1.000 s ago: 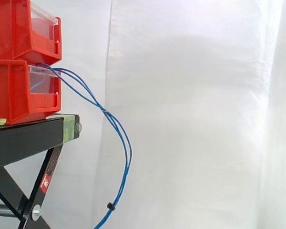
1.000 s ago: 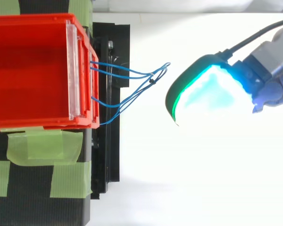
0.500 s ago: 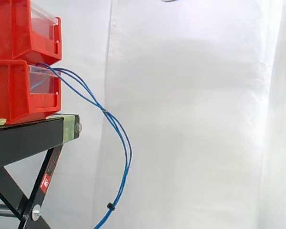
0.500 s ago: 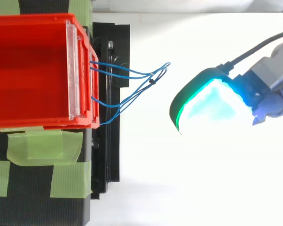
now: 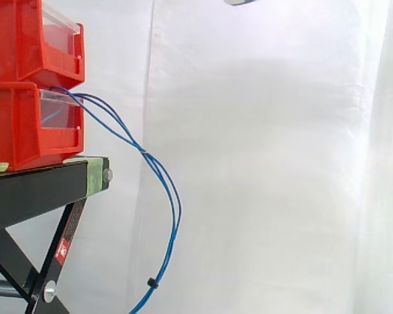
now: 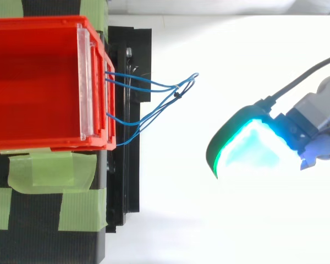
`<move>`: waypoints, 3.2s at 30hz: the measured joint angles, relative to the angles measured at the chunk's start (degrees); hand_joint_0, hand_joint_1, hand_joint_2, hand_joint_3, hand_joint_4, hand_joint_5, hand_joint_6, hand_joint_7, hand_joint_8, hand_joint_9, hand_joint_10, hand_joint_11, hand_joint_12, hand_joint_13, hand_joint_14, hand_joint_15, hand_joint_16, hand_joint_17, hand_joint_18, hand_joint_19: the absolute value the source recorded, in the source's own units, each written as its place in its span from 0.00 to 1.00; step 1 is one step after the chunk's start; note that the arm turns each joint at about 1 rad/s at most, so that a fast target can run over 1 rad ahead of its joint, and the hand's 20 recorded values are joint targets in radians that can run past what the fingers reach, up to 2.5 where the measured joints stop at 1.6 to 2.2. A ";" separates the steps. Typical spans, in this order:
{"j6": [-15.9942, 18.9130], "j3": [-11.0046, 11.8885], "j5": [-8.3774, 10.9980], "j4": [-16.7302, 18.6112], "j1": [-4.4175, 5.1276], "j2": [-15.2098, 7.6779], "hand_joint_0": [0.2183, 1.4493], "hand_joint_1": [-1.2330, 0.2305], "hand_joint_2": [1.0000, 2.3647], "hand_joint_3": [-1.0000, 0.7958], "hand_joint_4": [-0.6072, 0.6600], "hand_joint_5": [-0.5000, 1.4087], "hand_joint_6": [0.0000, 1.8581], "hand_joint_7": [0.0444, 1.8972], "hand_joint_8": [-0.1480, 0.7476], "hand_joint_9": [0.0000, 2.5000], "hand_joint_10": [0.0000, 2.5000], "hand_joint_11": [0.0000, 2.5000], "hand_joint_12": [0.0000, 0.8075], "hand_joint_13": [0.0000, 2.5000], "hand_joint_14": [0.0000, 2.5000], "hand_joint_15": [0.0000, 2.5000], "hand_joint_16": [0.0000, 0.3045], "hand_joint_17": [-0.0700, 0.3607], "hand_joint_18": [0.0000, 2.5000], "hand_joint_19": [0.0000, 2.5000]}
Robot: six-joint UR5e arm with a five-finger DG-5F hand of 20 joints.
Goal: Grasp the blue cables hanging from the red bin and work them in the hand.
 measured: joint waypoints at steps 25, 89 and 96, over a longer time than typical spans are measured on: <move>-0.21 0.01 0.20 -0.63 0.01 -0.03 0.51 0.46 0.00 0.07 0.68 0.17 0.00 0.33 0.52 0.14 0.00 0.01 0.40 0.09 0.00 0.05 0.13 0.37 0.03 0.02; 0.07 -2.25 2.84 0.42 0.15 -0.14 0.52 0.47 0.00 0.07 0.69 0.19 0.00 0.33 0.53 0.15 0.00 0.01 0.41 0.12 0.00 0.06 0.13 0.37 0.06 0.02; -0.02 -2.28 2.83 -1.08 0.12 -0.14 0.52 0.47 0.00 0.07 0.69 0.19 0.00 0.33 0.53 0.15 0.00 0.02 0.41 0.12 0.00 0.06 0.13 0.37 0.06 0.02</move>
